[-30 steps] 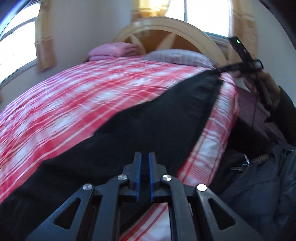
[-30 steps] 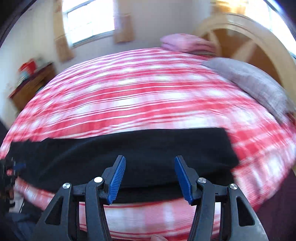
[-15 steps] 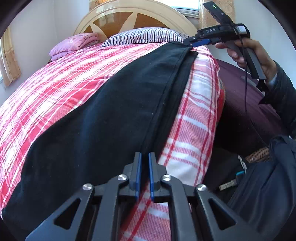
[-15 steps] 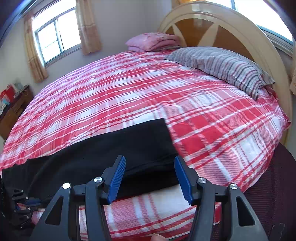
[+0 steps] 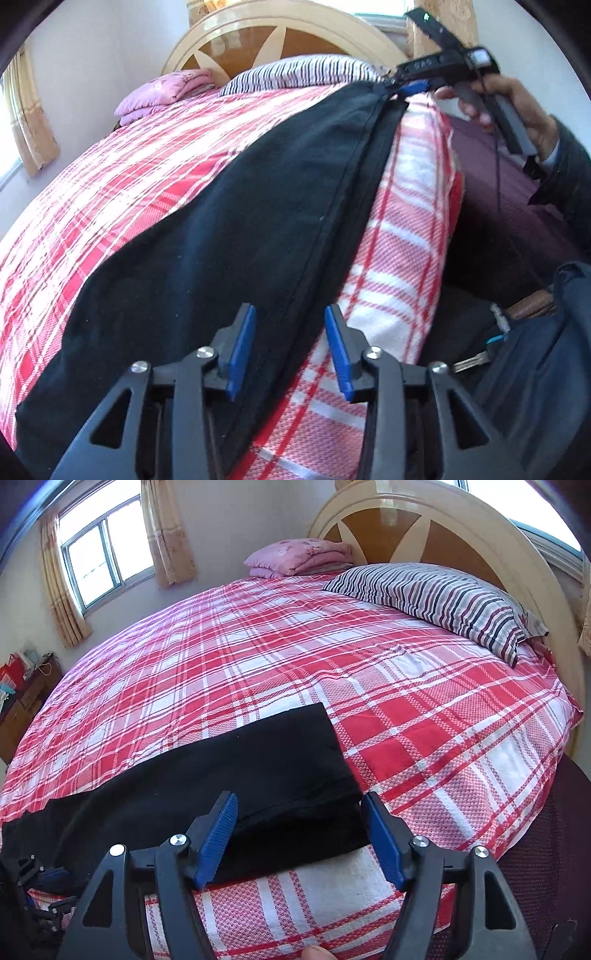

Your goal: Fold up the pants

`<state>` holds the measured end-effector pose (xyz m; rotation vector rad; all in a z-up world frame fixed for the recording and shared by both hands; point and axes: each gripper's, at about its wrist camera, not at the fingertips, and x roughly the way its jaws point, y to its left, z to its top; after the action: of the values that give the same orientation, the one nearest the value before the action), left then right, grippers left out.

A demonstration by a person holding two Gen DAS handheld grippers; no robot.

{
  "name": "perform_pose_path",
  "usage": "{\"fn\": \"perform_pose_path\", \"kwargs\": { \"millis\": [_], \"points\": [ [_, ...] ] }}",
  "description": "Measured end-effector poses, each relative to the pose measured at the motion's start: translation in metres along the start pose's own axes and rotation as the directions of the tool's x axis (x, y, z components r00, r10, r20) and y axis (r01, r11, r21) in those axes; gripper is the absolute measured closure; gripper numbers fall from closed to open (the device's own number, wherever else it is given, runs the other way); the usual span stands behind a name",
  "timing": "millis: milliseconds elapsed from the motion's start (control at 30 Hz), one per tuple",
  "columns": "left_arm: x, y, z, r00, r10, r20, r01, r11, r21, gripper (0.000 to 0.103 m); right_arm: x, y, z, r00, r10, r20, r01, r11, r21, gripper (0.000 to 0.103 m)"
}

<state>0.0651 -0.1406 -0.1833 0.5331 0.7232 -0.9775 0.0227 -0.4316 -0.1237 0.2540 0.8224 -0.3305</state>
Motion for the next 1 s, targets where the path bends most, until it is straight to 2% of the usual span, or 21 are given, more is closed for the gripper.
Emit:
{"fn": "perform_pose_path", "kwargs": {
  "millis": [300,400,467,533,600,700,833,900,933,1000],
  "points": [
    [-0.001,0.022,-0.002,0.994,-0.107,0.037,0.111,0.984,-0.136,0.062,0.002,-0.003,0.000,1.000,0.025,0.004,-0.025,1.000,0.015,0.033],
    [0.000,0.027,-0.002,0.993,-0.114,0.036,0.119,0.979,-0.168,0.071,0.003,-0.002,-0.001,1.000,0.031,0.003,-0.031,0.999,0.016,0.033],
    [0.001,0.028,-0.001,0.992,-0.120,0.037,0.125,0.976,-0.179,0.071,0.004,0.000,-0.002,1.000,0.030,0.001,-0.030,0.999,0.015,0.033],
    [0.001,0.024,0.000,0.994,-0.108,0.032,0.112,0.980,-0.165,0.072,0.004,0.000,-0.002,1.000,0.031,0.004,-0.031,0.999,0.017,0.033],
    [0.002,0.012,0.001,0.999,-0.051,0.020,0.053,0.994,-0.101,0.072,0.005,0.000,-0.003,0.999,0.038,0.001,-0.038,0.999,0.019,0.033],
    [0.003,-0.007,0.001,0.999,0.029,0.016,-0.029,1.000,-0.002,0.073,0.004,0.001,-0.004,0.999,0.043,0.001,-0.043,0.999,0.020,0.033],
    [0.004,-0.012,0.002,0.998,0.055,0.025,-0.056,0.998,0.024,0.074,0.005,0.000,-0.004,0.998,0.058,0.005,-0.058,0.998,0.034,0.033],
    [0.003,-0.011,0.002,0.999,0.039,0.029,-0.039,0.999,0.013,0.089,0.004,-0.002,-0.004,0.998,0.062,0.010,-0.062,0.997,0.043,0.047],
    [0.001,-0.009,0.002,0.998,0.047,0.039,-0.047,0.999,0.000,0.093,0.003,-0.003,-0.004,0.998,0.061,0.013,-0.061,0.997,0.049,0.056],
    [-0.002,-0.003,0.002,0.998,0.030,0.050,-0.028,0.999,-0.036,0.096,0.002,-0.006,-0.003,0.998,0.067,0.018,-0.068,0.996,0.059,0.065]
  ]
}}
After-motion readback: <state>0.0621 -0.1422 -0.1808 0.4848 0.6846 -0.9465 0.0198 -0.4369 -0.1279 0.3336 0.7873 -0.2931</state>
